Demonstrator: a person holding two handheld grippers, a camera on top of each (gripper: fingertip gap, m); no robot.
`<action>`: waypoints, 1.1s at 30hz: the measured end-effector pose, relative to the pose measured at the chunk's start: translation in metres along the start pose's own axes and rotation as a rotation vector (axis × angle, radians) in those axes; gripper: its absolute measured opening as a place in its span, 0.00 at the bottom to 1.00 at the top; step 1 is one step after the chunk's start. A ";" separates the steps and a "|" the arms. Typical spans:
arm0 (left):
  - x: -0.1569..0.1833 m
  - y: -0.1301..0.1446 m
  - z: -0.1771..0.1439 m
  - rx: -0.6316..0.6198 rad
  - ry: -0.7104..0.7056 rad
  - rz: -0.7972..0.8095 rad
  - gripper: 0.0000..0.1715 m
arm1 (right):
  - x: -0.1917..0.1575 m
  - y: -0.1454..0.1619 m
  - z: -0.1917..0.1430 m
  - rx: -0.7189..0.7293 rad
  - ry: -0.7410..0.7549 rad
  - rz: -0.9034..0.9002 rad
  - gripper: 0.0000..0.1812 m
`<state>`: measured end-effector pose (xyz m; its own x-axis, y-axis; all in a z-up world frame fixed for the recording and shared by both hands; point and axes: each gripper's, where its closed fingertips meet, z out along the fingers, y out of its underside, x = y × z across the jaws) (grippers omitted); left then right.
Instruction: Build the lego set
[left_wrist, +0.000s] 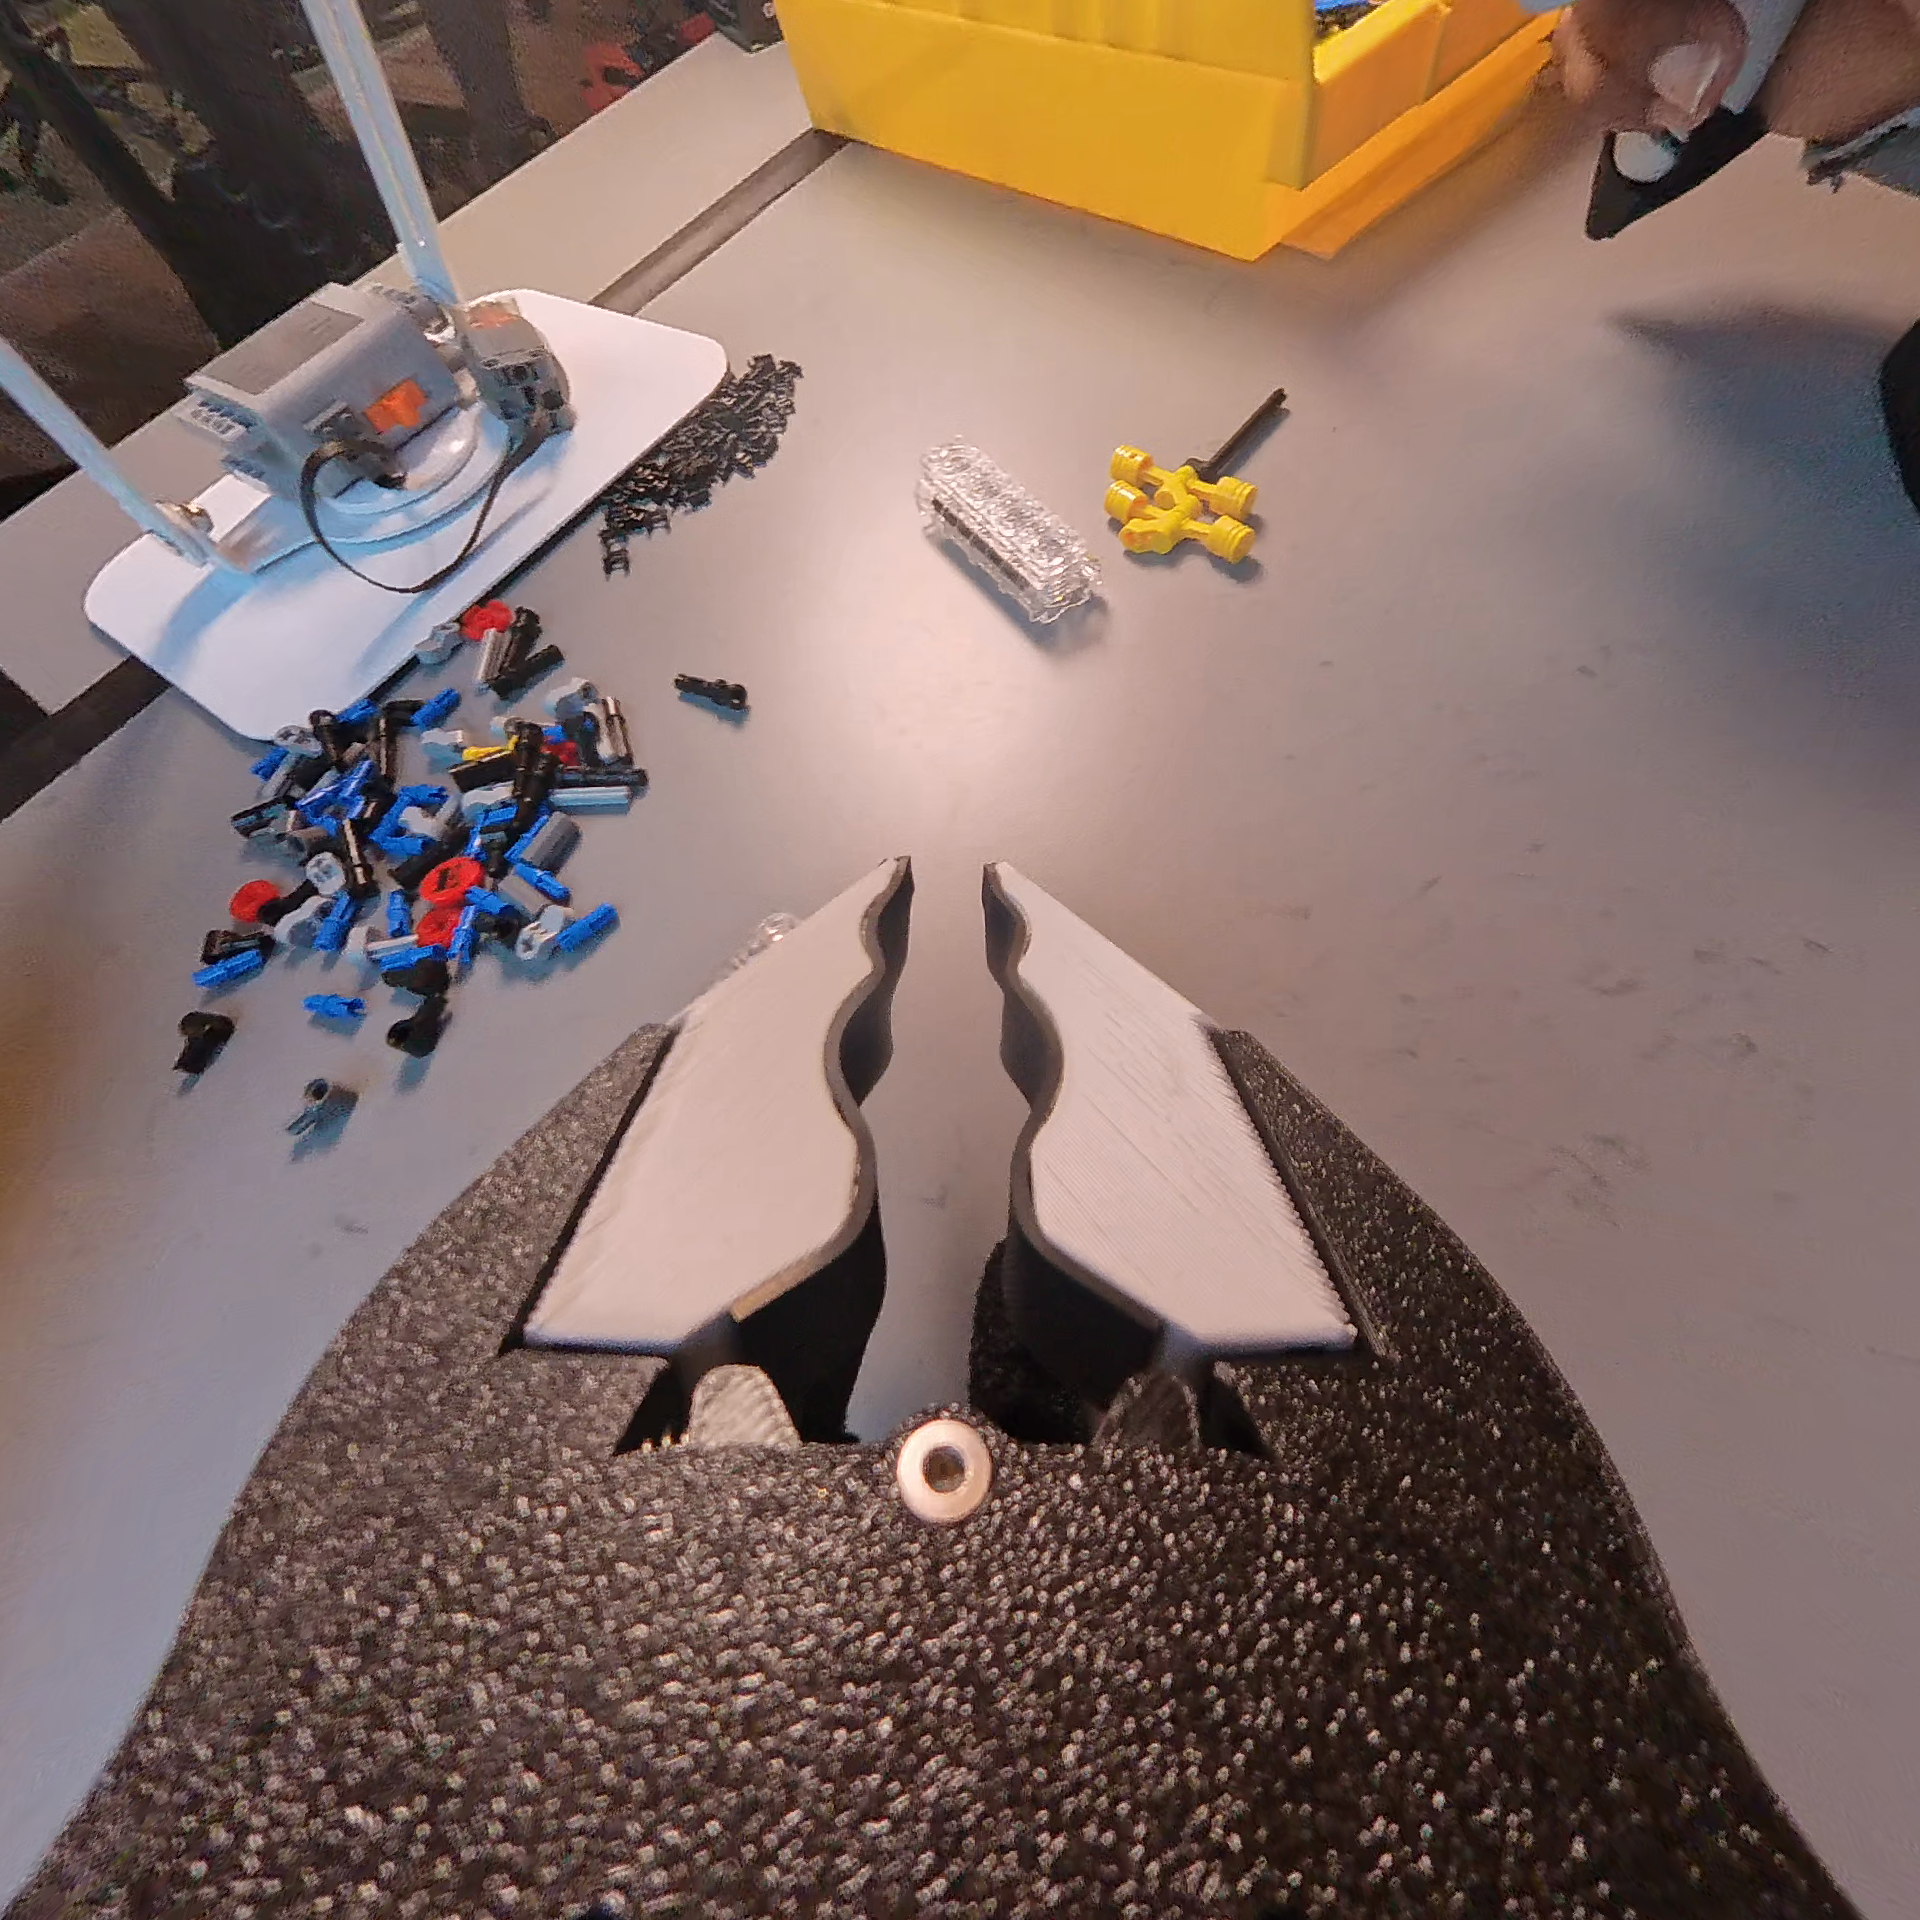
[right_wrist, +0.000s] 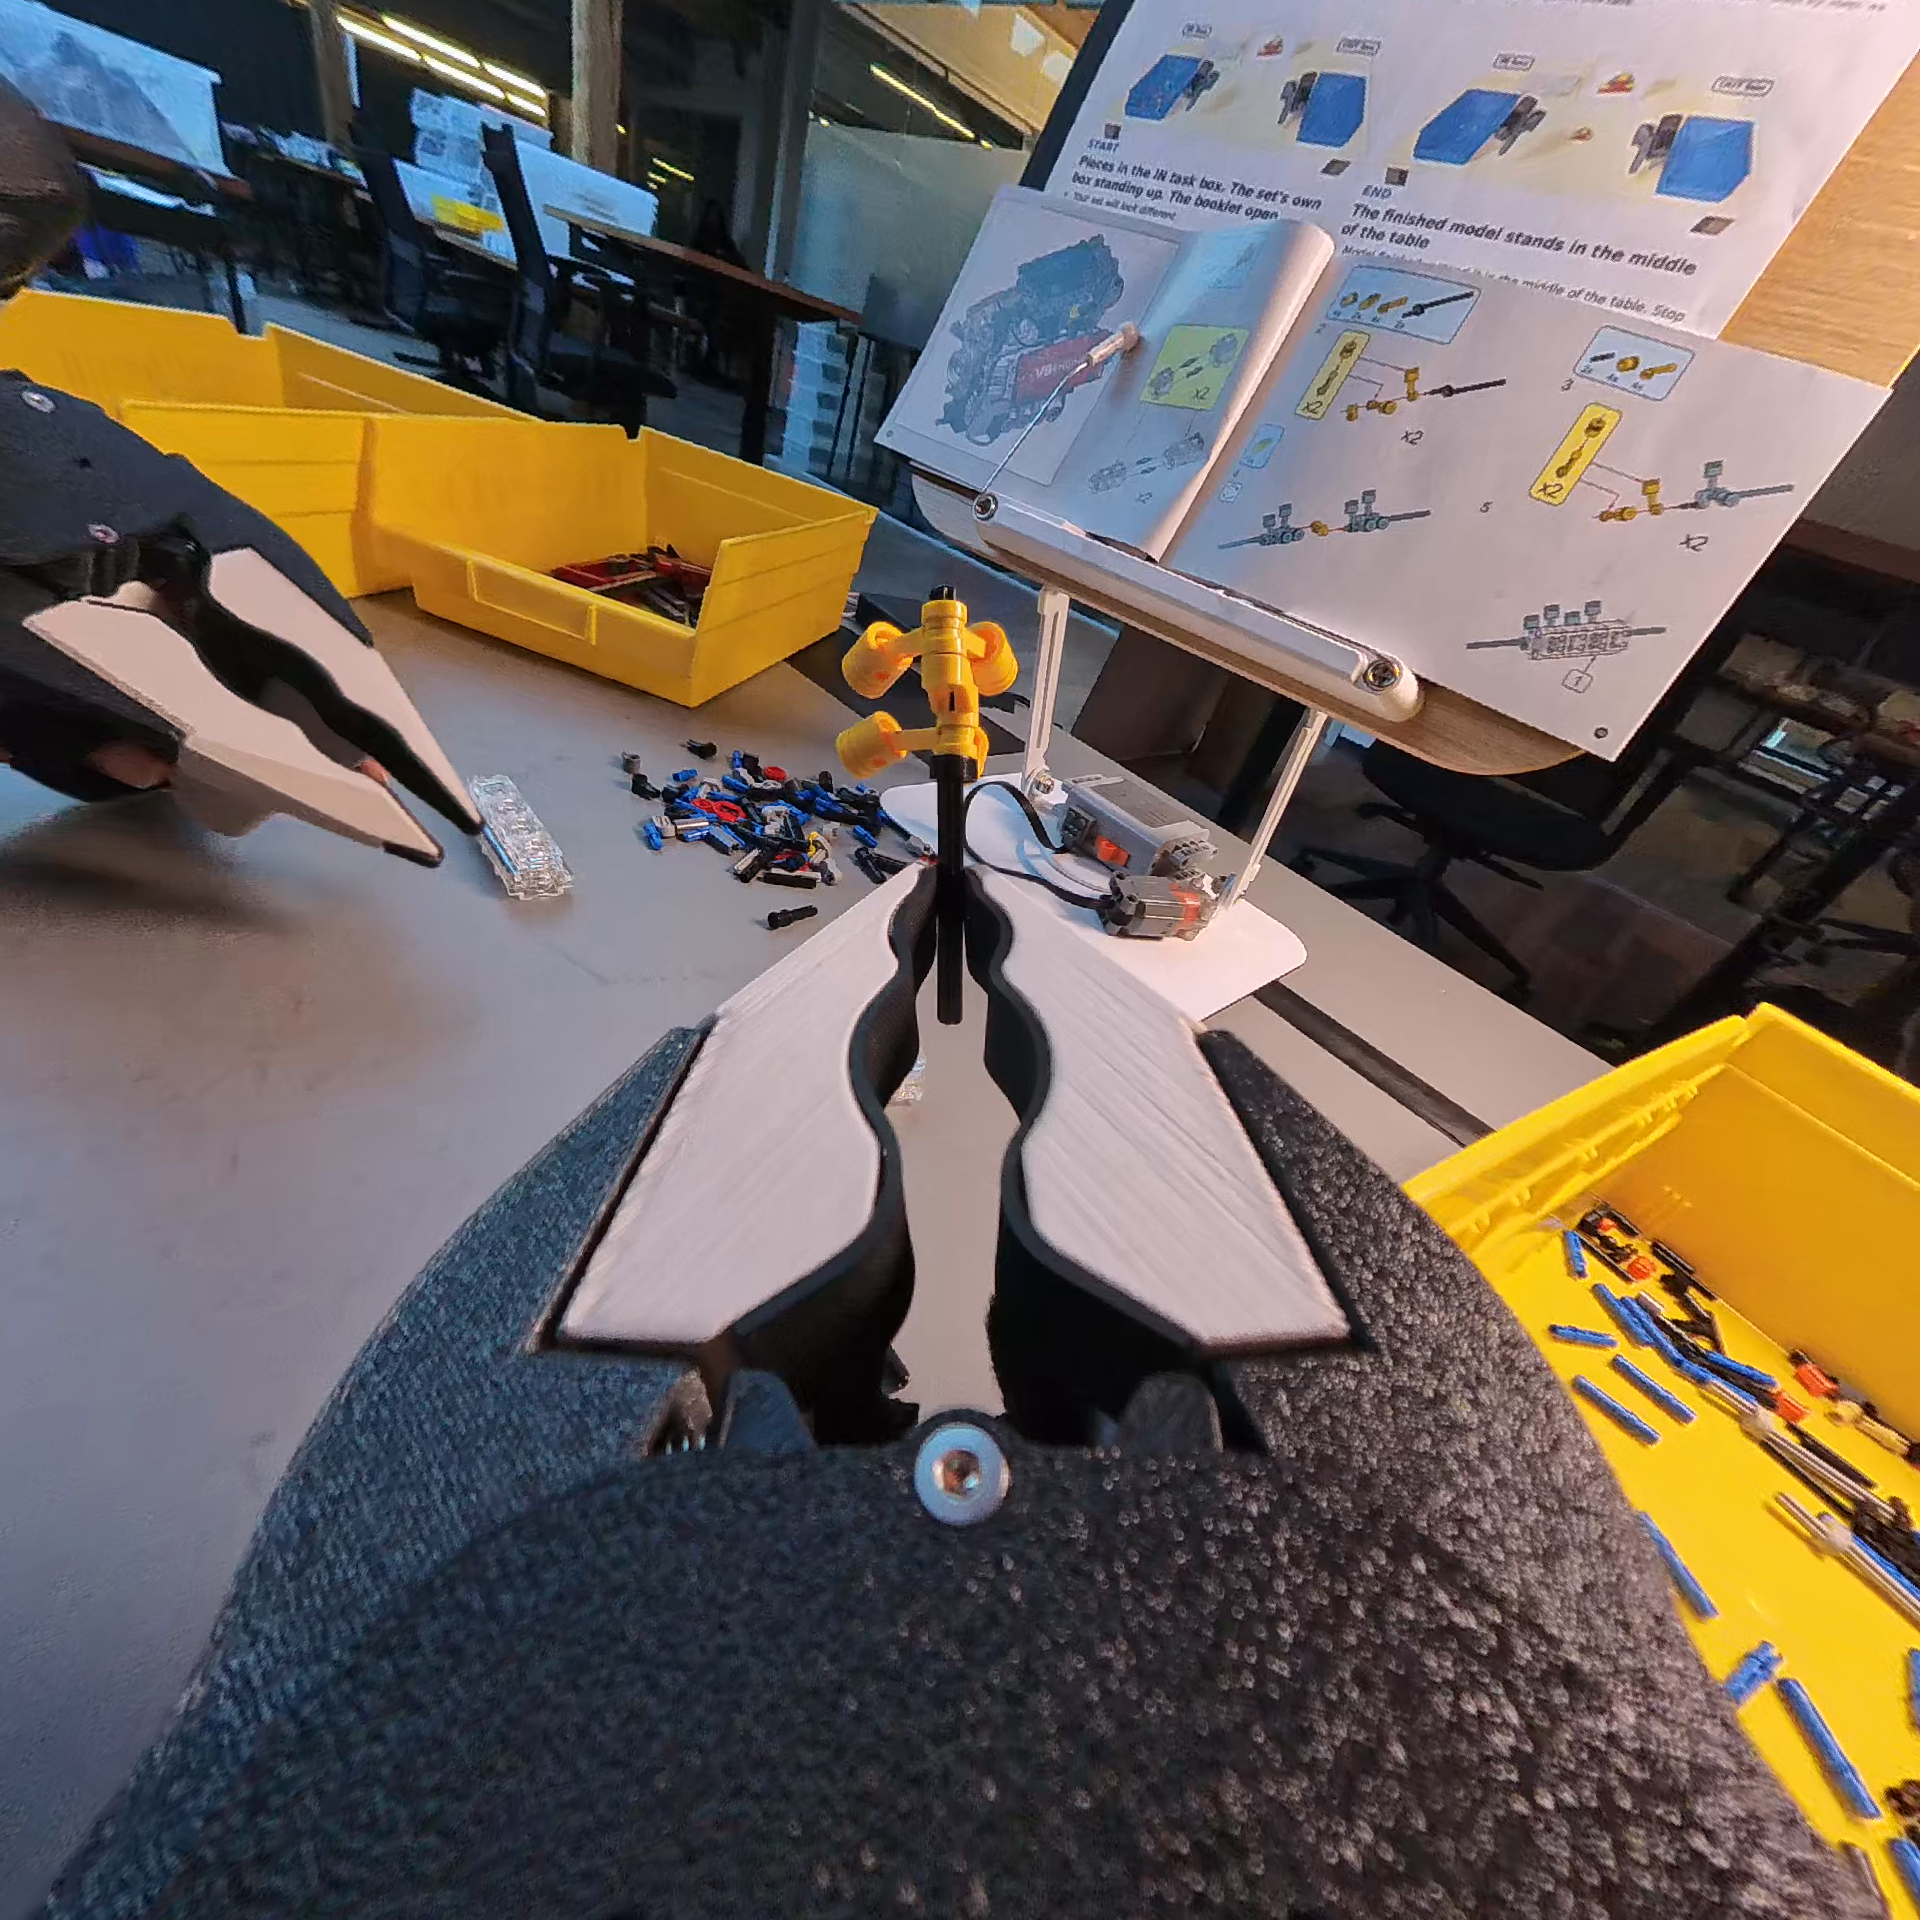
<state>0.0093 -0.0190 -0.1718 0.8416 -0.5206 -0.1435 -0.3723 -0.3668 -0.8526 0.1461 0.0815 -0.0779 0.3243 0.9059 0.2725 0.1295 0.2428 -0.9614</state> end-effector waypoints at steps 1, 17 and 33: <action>-0.005 0.000 -0.001 0.000 -0.015 -0.005 0.08 | 0.000 0.002 0.001 -0.004 -0.001 0.001 0.02; -0.051 0.030 -0.008 -0.058 -0.042 -0.109 0.25 | -0.010 0.015 0.010 -0.039 -0.054 0.018 0.02; -0.067 0.039 -0.009 -0.093 -0.137 -0.070 0.16 | -0.006 0.015 0.008 -0.043 -0.037 0.012 0.02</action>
<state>-0.0652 -0.0051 -0.1905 0.9098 -0.3836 -0.1584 -0.3403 -0.4713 -0.8137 0.1382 0.0823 -0.0938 0.2908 0.9211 0.2590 0.1661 0.2180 -0.9617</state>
